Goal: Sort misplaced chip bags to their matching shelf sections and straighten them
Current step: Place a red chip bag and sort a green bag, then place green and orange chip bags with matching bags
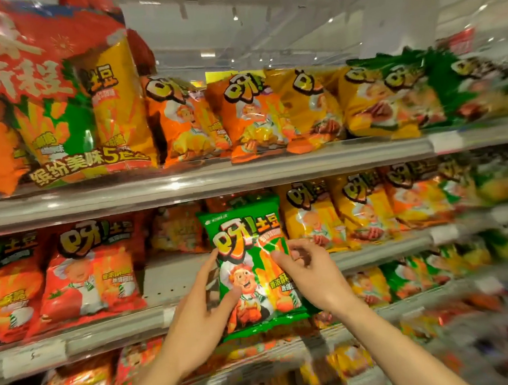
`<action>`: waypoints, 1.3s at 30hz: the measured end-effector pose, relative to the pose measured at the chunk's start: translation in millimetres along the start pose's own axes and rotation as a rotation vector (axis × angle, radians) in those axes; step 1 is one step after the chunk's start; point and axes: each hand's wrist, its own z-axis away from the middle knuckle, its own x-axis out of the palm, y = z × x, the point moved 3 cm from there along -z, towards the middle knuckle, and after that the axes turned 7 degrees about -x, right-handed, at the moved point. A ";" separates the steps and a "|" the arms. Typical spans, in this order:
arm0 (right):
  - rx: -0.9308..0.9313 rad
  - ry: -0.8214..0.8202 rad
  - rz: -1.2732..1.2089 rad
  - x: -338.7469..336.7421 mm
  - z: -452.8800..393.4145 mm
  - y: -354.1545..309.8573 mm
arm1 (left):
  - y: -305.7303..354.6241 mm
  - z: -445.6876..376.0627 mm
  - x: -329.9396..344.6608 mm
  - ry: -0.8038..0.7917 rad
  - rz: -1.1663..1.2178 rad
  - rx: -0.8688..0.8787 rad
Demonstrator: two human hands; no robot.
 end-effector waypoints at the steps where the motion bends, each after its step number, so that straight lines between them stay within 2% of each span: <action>1: 0.008 0.010 -0.004 -16.9 2.5 7.5 | 9.8 1.5 14.9 0.010 -0.004 0.012; 12: 0.051 0.058 0.029 -249.1 32.1 97.4 | 129.7 0.6 230.1 -0.072 -0.081 0.096; 19: 0.070 0.094 -0.017 -349.2 20.2 142.2 | 188.4 -30.9 319.7 -0.155 -0.058 0.122; 23: 0.092 0.121 0.012 -380.1 -2.2 165.9 | 205.3 -62.6 353.2 -0.132 -0.037 0.076; 27: 0.055 0.081 0.101 -395.6 -30.6 175.0 | 213.9 -92.8 375.5 -0.118 -0.032 0.058; 32: -0.003 -0.003 0.142 -398.2 -76.8 179.9 | 209.0 -125.5 381.0 -0.044 -0.003 0.064; 39: -0.092 -0.070 0.041 -380.3 -117.0 190.4 | 201.5 -137.0 368.0 0.083 -0.002 0.021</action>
